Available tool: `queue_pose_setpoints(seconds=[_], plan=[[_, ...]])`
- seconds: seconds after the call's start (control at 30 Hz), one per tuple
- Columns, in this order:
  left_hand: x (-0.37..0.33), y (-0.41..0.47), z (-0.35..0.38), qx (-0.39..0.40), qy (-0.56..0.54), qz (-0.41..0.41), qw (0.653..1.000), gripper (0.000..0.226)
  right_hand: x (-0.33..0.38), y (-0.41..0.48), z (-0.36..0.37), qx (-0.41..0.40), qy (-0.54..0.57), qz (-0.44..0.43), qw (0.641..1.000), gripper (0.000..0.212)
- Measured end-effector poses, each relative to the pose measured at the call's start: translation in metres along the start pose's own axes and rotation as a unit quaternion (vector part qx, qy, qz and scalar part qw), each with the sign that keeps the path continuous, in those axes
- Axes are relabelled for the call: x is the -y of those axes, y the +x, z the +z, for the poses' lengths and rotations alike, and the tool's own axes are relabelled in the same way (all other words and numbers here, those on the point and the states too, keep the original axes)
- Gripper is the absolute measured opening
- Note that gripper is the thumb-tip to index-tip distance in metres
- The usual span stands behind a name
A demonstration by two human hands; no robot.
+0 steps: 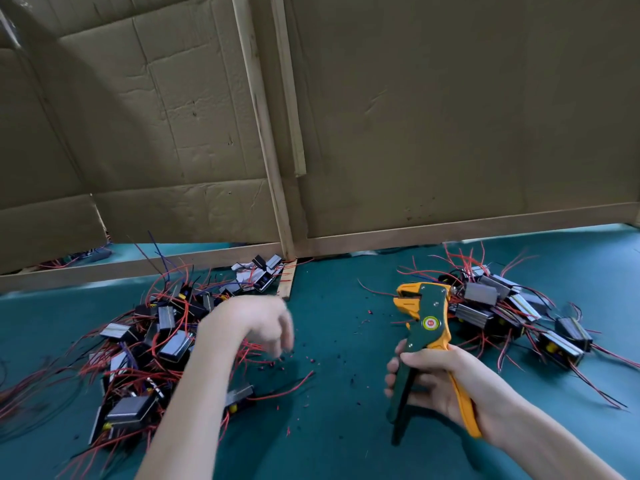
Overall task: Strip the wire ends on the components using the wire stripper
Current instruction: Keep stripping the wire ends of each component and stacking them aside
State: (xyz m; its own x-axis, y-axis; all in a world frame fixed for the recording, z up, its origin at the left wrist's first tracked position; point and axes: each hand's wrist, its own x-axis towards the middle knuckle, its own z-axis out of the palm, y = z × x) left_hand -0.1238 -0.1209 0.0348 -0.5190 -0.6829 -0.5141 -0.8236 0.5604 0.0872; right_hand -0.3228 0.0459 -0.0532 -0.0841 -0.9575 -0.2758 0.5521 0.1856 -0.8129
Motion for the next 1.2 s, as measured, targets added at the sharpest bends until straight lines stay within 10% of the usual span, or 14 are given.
queue_pose_setpoints(seconds=[0.2, 0.5, 0.9, 1.2], plan=[[0.018, 0.01, 0.021, 0.124, 0.035, -0.093, 0.987, 0.021, -0.001, 0.002, -0.001, -0.006, 0.005, 0.004, 1.0, 0.025], [0.01, 0.016, 0.024, 0.002, -0.06, 0.048, 0.997, 0.015, 0.001, 0.001, -0.004, -0.016, 0.013, -0.014, 1.0, 0.032], [-0.025, 0.038, 0.041, -0.227, -0.551, 0.226, 0.77, 0.015, -0.002, 0.0, -0.002, 0.016, -0.014, -0.023, 1.0, 0.028], [-0.043, 0.03, 0.037, -0.281, -0.56, 0.242, 0.741, 0.011, -0.008, 0.008, -0.01, 0.048, -0.044, -0.037, 0.997, 0.032]])
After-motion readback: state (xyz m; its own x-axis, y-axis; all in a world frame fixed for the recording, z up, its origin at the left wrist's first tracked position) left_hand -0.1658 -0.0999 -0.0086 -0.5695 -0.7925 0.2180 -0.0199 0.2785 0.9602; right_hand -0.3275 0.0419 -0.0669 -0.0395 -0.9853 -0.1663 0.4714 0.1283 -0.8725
